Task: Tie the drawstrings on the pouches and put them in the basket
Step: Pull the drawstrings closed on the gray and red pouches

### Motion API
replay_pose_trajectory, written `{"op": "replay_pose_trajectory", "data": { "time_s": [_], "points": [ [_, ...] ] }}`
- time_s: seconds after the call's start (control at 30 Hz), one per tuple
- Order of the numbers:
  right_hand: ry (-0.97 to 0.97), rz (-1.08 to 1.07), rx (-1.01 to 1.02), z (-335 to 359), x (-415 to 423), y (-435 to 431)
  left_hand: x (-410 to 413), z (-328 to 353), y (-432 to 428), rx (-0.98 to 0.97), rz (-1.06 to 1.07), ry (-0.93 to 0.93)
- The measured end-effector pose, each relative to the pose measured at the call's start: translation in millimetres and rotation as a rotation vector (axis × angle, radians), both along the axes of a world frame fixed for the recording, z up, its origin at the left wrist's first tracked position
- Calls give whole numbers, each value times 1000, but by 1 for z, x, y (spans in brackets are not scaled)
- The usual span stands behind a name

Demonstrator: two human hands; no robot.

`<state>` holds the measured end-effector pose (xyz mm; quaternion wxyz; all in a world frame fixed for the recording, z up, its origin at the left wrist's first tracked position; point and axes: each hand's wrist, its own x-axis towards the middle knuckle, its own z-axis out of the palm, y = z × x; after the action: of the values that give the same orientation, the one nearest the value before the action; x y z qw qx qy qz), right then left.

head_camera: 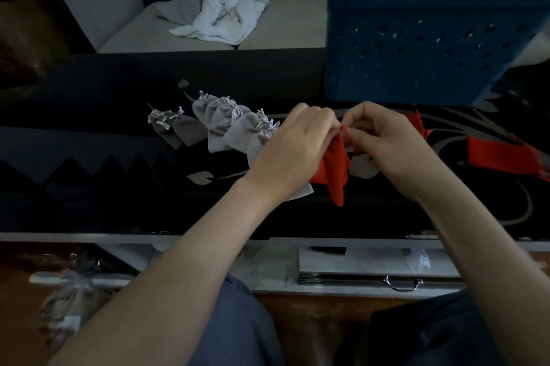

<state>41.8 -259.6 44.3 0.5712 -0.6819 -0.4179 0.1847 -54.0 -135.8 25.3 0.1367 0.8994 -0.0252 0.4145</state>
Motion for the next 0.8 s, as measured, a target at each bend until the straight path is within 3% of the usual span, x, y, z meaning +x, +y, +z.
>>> {"op": "replay_pose_trajectory", "data": {
  "time_s": [0.2, 0.57, 0.8],
  "points": [
    [-122, -74, 9, -2, -2, 0, 2, -3, 1, -66, -23, 12],
    [5, -136, 26, -3, -5, 1, 0, -4, 0, -141, -24, -5],
    [102, -150, -1, -5, -4, 5, -2, -4, 1, -484, 15, 96]
  ]
}}
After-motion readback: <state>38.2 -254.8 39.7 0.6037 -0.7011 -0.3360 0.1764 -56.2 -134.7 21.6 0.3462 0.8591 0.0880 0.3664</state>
